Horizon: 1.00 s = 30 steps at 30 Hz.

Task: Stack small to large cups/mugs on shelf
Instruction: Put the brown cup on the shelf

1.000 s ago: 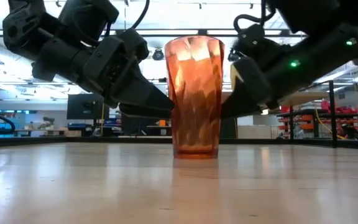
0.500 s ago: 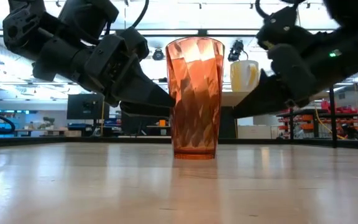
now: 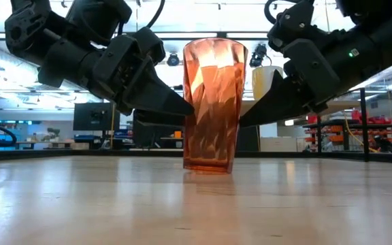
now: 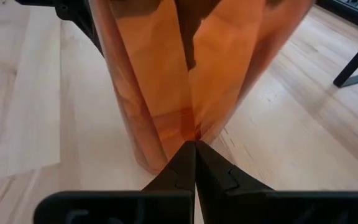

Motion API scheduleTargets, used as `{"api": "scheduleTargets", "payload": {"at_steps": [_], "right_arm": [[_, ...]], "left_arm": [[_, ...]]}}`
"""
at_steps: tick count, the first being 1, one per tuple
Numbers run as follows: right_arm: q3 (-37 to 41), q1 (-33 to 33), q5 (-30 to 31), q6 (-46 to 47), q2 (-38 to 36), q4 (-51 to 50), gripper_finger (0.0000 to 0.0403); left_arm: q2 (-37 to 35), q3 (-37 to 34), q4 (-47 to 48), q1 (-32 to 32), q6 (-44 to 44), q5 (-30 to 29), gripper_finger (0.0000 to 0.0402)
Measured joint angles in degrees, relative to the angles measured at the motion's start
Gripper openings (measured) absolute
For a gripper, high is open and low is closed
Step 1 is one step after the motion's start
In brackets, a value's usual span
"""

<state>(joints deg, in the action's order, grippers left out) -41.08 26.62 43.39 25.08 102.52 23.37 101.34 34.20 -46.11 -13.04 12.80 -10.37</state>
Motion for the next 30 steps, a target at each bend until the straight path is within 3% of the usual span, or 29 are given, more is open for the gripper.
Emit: {"api": "scheduleTargets", "payload": {"at_steps": [20, 30], "right_arm": [[-0.48, -0.97, -0.21, 1.85, -0.07, -2.42, 0.0010], [-0.61, 1.44, 0.25, 2.78, -0.07, -4.26, 0.0063]], "left_arm": [[-0.13, 0.48, 2.71, 0.09, 3.00, 1.20, 0.0289], [0.04, 0.55, 3.23, -0.11, 3.17, 2.20, 0.0289]]}}
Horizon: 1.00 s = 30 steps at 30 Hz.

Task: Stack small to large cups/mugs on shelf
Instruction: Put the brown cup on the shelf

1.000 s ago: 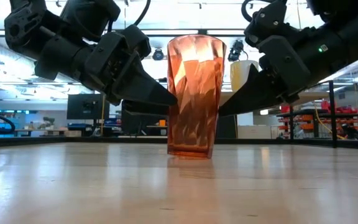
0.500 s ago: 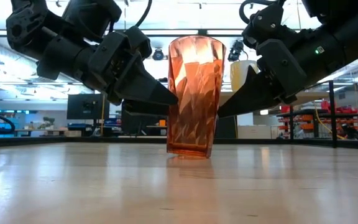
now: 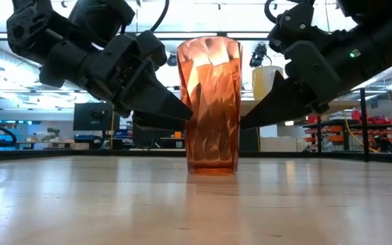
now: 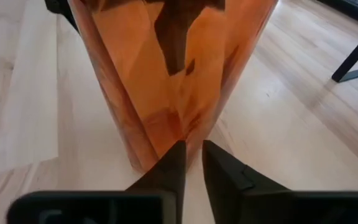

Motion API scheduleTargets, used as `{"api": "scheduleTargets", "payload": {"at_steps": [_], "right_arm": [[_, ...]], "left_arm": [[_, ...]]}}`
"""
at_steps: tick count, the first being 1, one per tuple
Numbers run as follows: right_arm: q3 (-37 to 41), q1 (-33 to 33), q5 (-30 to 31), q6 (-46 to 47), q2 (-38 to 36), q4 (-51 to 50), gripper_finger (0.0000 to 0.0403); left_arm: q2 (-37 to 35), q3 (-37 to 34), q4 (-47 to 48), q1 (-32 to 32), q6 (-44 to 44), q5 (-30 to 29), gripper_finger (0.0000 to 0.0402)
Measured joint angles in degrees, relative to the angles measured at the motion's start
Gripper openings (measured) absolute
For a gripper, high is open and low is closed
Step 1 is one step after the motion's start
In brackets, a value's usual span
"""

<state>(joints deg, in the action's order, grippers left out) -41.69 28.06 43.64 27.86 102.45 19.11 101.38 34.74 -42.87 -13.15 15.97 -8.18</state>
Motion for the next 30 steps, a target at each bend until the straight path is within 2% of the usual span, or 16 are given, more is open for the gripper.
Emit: {"api": "scheduleTargets", "payload": {"at_steps": [7, 12, 19, 30], "right_arm": [[0.05, 3.17, -0.04, 5.10, -0.02, -6.89, 0.0110], [0.11, 5.53, -0.01, 5.18, -0.02, -7.12, 0.0145], [0.16, 7.96, 4.19, 7.55, -0.02, -7.15, 0.0186], [0.24, 8.11, 4.35, 8.00, 0.00, -7.21, 0.0194]], "left_arm": [[0.00, -0.02, 0.13, 0.02, -0.10, -0.55, 0.0289], [0.00, -0.04, 0.28, 0.02, -0.11, -0.77, 0.0289], [0.00, -0.13, 0.26, 0.13, 0.00, -1.13, 0.0289], [0.00, -0.18, -0.10, -1.27, -1.18, -0.78, 0.0289]]}}
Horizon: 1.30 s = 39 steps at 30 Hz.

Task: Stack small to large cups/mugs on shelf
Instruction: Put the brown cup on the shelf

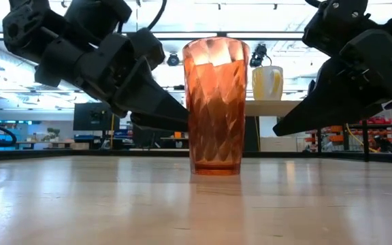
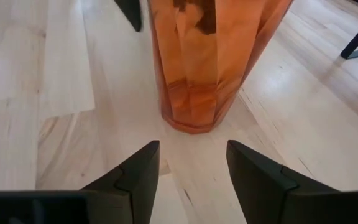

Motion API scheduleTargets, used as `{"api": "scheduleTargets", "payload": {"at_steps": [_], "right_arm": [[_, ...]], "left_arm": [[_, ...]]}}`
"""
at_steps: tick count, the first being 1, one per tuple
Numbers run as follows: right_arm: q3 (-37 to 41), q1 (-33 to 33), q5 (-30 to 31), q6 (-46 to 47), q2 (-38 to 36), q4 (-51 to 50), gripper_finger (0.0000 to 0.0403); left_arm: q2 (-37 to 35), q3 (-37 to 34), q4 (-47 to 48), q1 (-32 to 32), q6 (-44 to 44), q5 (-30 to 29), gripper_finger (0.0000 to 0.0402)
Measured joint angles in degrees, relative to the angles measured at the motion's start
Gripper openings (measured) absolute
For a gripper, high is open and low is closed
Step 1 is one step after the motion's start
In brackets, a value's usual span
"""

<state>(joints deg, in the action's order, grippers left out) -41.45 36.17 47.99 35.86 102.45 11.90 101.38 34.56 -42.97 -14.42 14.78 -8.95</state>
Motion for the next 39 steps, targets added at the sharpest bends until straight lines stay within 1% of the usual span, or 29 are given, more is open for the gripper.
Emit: {"api": "scheduleTargets", "payload": {"at_steps": [5, 14, 17, 20, 25, 29, 33, 36, 39], "right_arm": [[0.00, -0.02, 0.00, 0.00, 0.00, -0.02, 0.0195], [0.03, -0.02, 0.15, -0.02, 0.00, -0.04, 0.0197], [0.04, -0.02, 1.43, -0.33, 0.00, -0.05, 0.0197], [0.04, -0.17, 1.70, -0.44, 0.02, -0.06, 0.0197], [0.04, -0.83, 1.70, -0.44, 0.04, -0.05, 0.0197], [0.07, -1.76, 1.70, -0.46, 0.07, -0.04, 0.0197], [0.07, -2.64, 1.70, -1.13, 0.07, -0.02, 0.0197], [0.08, -2.69, 1.70, -1.57, 0.07, 0.28, 0.0197], [0.09, -2.67, 1.67, -3.82, 0.07, 2.86, 0.0197]], "left_arm": [[0.00, -0.02, -0.07, -0.54, -0.15, 0.00, 0.0297], [0.00, -0.02, -0.49, -0.52, 0.03, -0.02, 0.0364], [0.00, -0.02, -0.48, -0.50, 0.02, -0.07, 0.0378], [0.00, -0.04, -0.47, -0.50, 0.15, -1.26, 0.0382], [0.00, -0.04, -0.51, -0.50, 0.78, -1.33, 0.0378], [0.00, -0.08, -3.06, -0.28, 0.52, -1.38, 0.0377], [0.00, 0.35, -3.51, 0.13, -1.39, -1.53, 0.0388], [-0.02, 0.81, -2.83, 0.11, -0.08, -1.33, 0.0397], [-0.02, 0.79, -2.39, 0.07, 0.82, -1.19, 0.0398]]}}
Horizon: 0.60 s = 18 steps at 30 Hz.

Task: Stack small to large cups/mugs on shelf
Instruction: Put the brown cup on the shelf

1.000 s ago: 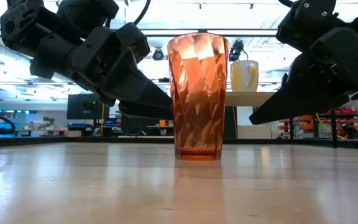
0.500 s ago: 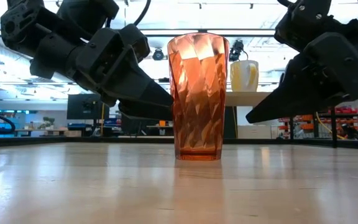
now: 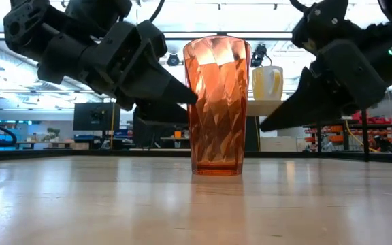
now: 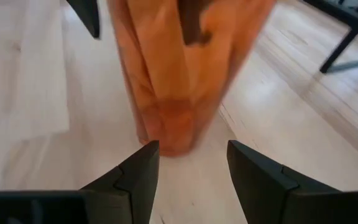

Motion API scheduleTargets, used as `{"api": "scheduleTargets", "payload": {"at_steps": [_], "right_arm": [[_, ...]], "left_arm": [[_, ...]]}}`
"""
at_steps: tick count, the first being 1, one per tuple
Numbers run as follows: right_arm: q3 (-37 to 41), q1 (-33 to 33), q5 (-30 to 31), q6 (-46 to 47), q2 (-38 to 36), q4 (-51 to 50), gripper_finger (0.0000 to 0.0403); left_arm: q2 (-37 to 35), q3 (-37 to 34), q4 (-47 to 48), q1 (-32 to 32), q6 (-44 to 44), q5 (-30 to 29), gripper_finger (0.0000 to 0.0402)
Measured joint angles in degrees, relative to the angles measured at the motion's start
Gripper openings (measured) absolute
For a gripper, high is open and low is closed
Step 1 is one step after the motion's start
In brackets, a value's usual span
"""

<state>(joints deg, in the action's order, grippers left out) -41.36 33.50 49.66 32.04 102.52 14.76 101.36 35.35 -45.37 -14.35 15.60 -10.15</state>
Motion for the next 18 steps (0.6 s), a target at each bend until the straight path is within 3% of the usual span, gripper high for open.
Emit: {"api": "scheduleTargets", "payload": {"at_steps": [18], "right_arm": [[0.00, -4.07, -4.50, -8.23, 0.00, 6.69, 0.0197]], "left_arm": [[0.00, 2.91, 0.99, 0.09, -0.99, 0.61, 0.0399]]}}
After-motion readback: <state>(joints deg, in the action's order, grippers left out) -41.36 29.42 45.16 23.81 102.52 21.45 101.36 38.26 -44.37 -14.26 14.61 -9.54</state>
